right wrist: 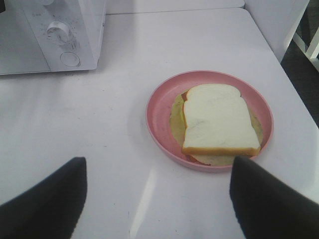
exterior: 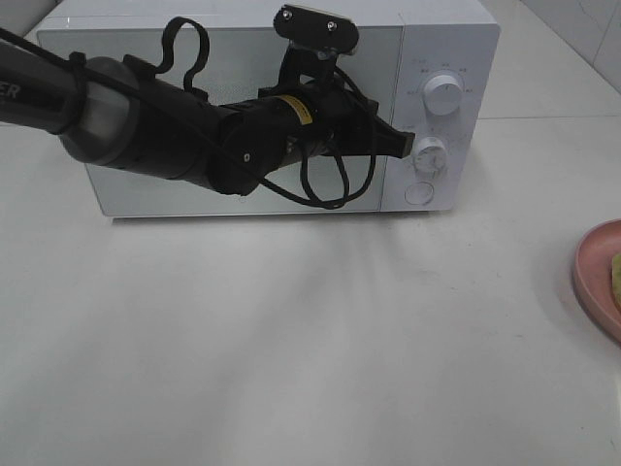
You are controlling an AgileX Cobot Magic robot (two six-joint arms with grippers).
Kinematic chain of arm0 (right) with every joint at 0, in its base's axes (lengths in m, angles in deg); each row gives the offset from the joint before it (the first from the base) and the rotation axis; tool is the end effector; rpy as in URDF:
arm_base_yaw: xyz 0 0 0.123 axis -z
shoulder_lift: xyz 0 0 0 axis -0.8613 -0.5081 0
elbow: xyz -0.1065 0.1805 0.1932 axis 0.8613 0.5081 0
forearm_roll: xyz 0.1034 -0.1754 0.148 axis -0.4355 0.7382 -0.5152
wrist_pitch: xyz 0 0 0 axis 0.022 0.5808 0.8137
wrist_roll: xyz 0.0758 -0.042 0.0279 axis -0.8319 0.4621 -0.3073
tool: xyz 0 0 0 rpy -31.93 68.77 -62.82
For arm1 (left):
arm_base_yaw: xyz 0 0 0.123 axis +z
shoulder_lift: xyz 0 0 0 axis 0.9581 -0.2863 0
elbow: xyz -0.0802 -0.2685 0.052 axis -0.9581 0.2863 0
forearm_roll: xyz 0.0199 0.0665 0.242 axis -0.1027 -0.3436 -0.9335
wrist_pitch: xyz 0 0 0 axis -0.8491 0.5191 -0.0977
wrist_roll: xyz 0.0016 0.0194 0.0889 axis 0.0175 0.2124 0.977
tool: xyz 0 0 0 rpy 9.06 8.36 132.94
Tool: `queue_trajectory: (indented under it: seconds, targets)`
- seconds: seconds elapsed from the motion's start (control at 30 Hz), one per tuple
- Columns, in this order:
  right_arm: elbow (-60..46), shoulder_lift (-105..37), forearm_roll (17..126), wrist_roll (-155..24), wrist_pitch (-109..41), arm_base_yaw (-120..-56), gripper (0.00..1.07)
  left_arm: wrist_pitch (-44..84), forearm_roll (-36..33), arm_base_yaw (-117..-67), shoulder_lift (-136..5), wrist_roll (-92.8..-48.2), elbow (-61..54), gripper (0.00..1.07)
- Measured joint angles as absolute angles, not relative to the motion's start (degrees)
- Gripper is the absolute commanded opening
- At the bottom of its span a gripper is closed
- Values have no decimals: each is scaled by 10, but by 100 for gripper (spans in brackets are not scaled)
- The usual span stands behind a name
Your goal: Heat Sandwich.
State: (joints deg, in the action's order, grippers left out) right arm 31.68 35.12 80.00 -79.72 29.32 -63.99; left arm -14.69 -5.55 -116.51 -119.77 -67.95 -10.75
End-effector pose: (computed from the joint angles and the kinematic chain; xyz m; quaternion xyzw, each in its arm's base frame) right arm -0.0055 -0.0120 0.2820 0.0381 0.8420 -0.0075 0.5381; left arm 0.3529 -0.3218 0.1703 0.2537 0.7591 -0.2084 0.5621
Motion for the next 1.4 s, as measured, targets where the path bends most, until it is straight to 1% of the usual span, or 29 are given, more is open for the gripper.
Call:
queue_trajectory:
  seconds: [0.6,0.9,1.13,1.33,1.4]
  targets:
    - [317,351,799,-797,293,-640,76,-139,-56,-1165,-1193,-680,-106,0]
    - [317,351,799,-797,293,-640,76,-171,-27,-1163,-1132,-680,-28,0]
    - [317,351,799,-797,293,-640,76,-172,-26,-1182,-1081,-680,29,0]
    - [317,351,799,-797,293,-640,76,-135,-26,-1187,-1043,-680,61,1]
    - [317,351,799,-797,293,-640,76,-67,-26,-1187,-1022,-680,66,6]
